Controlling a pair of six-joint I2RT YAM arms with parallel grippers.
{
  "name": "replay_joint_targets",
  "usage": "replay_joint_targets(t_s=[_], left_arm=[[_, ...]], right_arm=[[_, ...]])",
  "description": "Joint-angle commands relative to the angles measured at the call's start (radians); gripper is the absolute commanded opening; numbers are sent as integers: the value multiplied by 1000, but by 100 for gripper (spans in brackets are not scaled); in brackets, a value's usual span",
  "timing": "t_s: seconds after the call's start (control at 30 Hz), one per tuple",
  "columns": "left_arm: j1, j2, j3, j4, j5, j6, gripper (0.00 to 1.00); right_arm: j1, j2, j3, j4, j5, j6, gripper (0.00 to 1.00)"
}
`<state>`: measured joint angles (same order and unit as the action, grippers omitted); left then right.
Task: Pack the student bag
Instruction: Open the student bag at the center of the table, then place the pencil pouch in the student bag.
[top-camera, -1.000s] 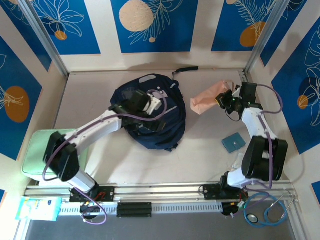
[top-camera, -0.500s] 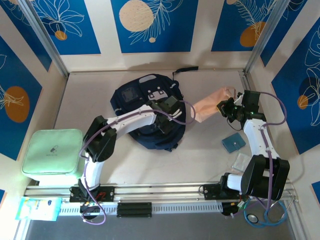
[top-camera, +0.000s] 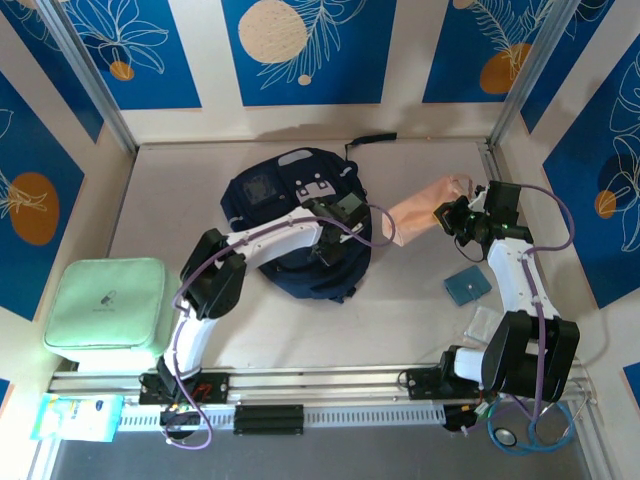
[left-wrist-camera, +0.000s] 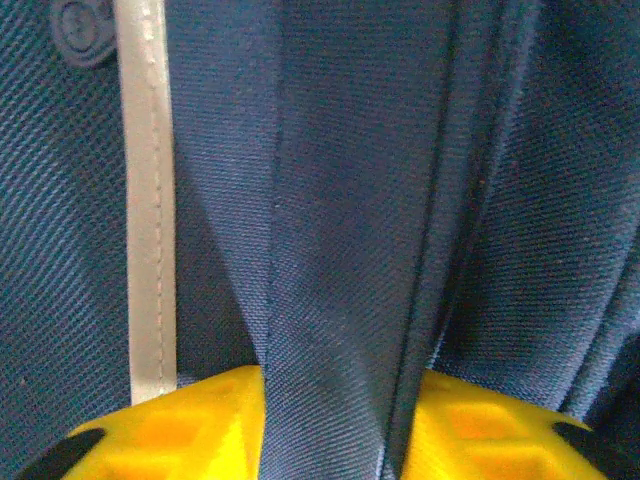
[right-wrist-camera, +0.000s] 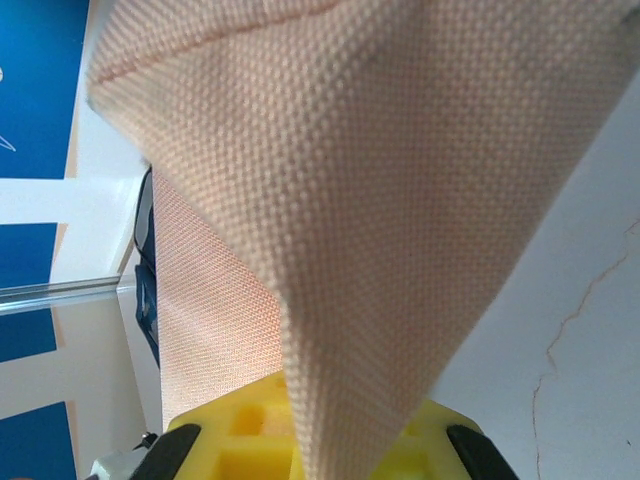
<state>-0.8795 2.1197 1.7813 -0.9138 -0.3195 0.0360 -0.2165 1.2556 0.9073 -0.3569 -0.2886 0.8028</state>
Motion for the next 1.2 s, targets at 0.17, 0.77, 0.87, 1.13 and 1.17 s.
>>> replay_joint_targets(t_s=[0.17, 0.77, 0.87, 1.13, 1.17], left_arm=[[0, -27, 49, -35, -20, 6, 18], [22, -467, -224, 512, 76, 19, 0], [20, -449, -175, 512, 103, 20, 0], [4, -419, -100, 506, 161, 15, 0], [3, -424, -99, 509, 167, 12, 0]], right_arm=[[-7, -45, -11, -20, -12, -14, 0], [137, -75, -19, -70, -110, -42, 0], [268, -55, -17, -48, -106, 4, 1], [507, 97, -37, 114, -49, 229, 0], [511, 115, -37, 143, -48, 248, 0]])
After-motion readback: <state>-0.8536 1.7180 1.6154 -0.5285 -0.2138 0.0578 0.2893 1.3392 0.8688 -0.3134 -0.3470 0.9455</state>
